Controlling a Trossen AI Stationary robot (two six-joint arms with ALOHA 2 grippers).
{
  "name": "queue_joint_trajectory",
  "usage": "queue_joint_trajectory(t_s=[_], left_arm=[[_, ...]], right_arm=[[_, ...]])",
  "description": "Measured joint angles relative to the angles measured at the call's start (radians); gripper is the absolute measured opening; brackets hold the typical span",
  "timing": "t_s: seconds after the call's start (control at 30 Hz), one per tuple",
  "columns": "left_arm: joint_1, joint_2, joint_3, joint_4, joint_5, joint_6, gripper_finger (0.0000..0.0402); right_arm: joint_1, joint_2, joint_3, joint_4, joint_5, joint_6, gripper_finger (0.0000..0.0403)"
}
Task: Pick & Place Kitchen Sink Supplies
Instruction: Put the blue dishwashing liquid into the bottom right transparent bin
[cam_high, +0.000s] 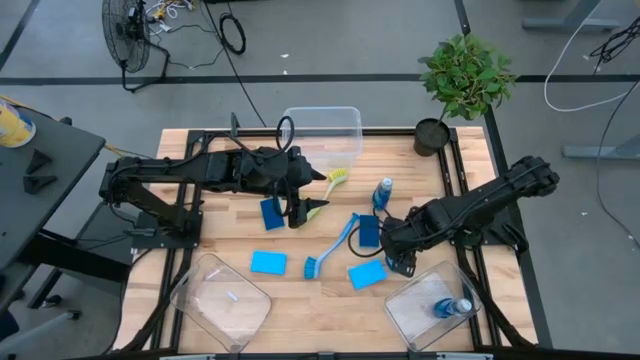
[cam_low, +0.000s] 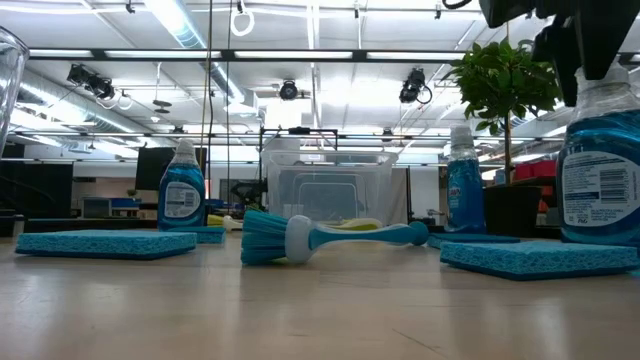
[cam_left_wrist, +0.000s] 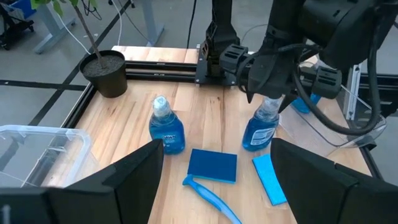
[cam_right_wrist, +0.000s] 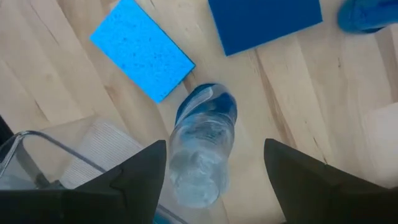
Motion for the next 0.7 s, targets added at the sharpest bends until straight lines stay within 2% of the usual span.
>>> queue_joint_trajectory(t_s=[0.43,0.53,0.7], left_arm=[[0.0,0.0,0.0,-0.038,0.0,-0.044,0.0298],[0.0,0.0,0.0,-0.038,0.0,-0.044,0.0298],[0.0,0.0,0.0,-0.038,0.0,-0.044,0.0298]], right_arm=[[-0.001,0.001,-0.022,-0.019,-0.01,0.078,0.0268],[-0.002,0.001,-0.022,-0.02,-0.036,0.092,0.0251],[-0.002,0.0,-0.022,-0.02,-0.055,0.088,0.0197]])
